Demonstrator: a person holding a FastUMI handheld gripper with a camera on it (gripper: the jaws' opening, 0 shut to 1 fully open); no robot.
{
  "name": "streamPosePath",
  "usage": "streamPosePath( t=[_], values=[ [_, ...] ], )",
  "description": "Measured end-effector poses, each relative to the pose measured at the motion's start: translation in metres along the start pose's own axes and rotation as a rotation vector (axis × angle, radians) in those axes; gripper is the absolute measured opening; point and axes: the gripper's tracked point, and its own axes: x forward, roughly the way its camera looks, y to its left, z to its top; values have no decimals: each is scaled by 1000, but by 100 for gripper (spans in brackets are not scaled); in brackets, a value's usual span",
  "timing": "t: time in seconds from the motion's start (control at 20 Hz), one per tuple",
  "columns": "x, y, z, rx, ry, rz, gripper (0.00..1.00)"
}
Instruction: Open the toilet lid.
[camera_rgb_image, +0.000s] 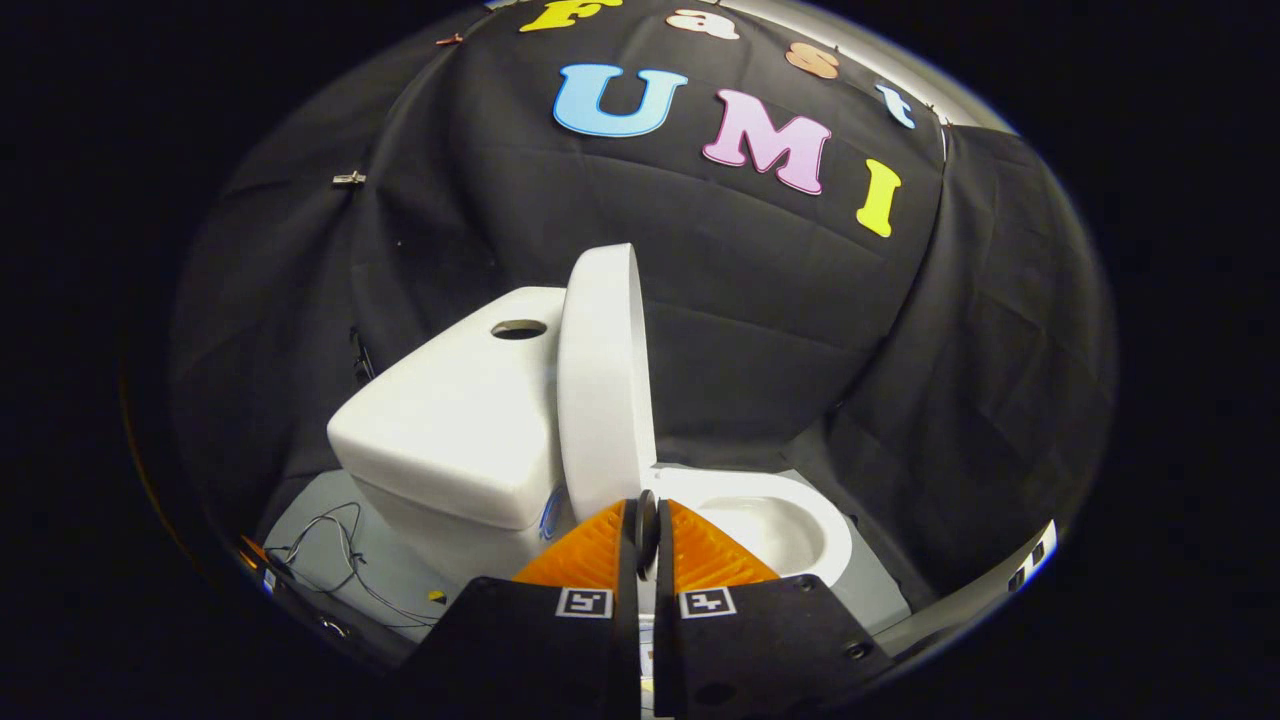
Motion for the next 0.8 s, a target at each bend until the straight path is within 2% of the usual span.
streamPosePath(
  t=[0.15, 0.35, 0.6, 0.8],
  values=[
    [0, -1, 2, 10, 2, 14, 10],
    [-5, -4, 7, 19, -17, 37, 18],
    [-16, -14, 17, -12, -46, 38, 99],
    [-34, -24, 35, 31, -78, 62, 99]
  ],
)
